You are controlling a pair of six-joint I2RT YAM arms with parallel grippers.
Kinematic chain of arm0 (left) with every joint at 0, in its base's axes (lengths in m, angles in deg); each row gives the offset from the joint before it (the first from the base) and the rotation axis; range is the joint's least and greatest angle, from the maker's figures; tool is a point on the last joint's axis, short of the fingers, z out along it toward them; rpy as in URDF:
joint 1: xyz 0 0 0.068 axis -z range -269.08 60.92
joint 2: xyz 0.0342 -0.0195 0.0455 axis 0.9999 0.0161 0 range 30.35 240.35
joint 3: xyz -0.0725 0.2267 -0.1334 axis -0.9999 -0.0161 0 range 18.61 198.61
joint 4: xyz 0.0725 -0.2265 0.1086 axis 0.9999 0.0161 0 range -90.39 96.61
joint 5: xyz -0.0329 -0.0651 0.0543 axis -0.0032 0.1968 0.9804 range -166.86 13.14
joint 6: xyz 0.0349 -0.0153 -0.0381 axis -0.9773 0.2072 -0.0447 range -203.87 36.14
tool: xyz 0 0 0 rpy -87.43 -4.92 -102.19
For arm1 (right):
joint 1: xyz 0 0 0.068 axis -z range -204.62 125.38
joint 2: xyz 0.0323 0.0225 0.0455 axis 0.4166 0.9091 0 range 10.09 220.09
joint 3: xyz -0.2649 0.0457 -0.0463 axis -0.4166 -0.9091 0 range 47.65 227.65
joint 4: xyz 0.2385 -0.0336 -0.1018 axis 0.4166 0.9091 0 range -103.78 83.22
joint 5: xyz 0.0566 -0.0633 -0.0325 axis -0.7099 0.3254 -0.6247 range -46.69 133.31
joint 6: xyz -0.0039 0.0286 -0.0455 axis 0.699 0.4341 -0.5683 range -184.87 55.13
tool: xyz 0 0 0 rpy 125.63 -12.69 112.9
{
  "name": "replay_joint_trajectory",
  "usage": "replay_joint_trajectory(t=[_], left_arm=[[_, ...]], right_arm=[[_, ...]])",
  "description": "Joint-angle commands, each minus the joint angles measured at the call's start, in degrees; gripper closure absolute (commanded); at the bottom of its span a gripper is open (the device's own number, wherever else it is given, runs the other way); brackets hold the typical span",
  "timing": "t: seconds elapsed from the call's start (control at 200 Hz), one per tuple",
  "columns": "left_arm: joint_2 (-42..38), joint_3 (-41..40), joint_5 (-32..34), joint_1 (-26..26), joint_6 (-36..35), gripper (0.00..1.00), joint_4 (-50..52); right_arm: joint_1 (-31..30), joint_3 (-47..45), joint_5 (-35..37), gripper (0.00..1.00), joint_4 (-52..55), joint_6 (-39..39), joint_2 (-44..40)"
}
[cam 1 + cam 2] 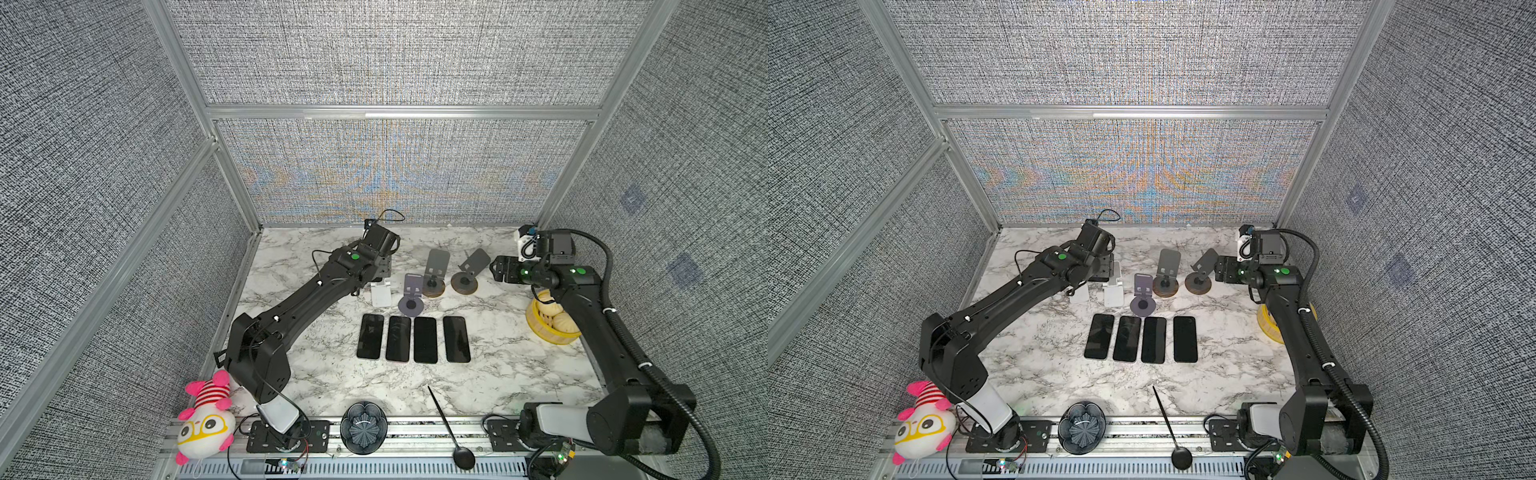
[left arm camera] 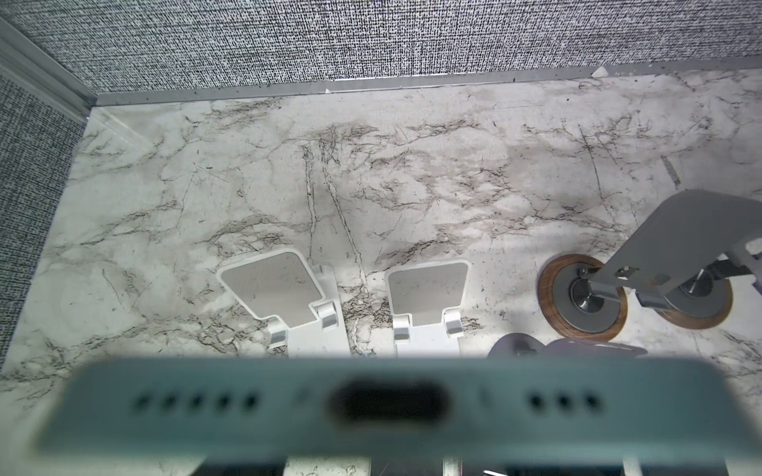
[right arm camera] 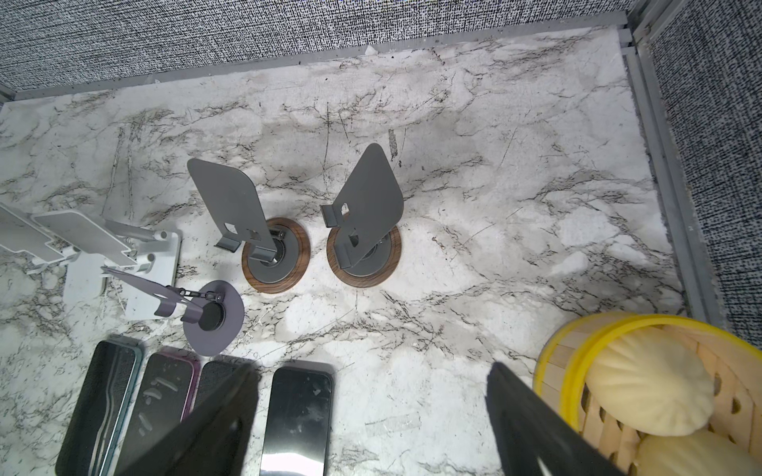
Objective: Remove the phone from the phone stand
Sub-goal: Place the phone at the middle-left of the table.
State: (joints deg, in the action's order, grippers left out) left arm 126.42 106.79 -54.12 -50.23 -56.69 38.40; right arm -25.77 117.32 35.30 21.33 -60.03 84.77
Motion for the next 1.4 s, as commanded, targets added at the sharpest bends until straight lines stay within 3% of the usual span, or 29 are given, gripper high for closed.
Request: replay_joint_trajectory(t=[0.0, 0.225, 0.495, 0.905, 1.395], left_arm=[[-1.55, -0.5, 0.21, 0.0, -1.47, 1.0, 1.15], [-5.83, -2.92, -0.35, -0.32, -3.91, 1.0, 4.08], [-5.9, -2.01, -4.17, -2.1, -4.0, 1.0, 15.41], [-4.08, -5.45, -15.21, -7.42, -6.74, 1.0, 24.67], [0.47, -12.66, -20.65, -9.35, -6.15, 1.0, 24.6]], right_arm=[[-0.14, 0.12, -0.59, 0.12, -1.1, 0.32, -0.23], [-0.1, -0.06, -0.78, 0.13, -1.69, 0.6, -0.11], [-0.25, -0.24, -1.13, 0.12, -2.26, 0.86, 0.29], [-0.35, -0.06, -1.39, 0.12, -2.8, 0.71, 1.0], [-0.4, -0.12, -1.22, 0.12, -2.59, 0.35, 1.02]])
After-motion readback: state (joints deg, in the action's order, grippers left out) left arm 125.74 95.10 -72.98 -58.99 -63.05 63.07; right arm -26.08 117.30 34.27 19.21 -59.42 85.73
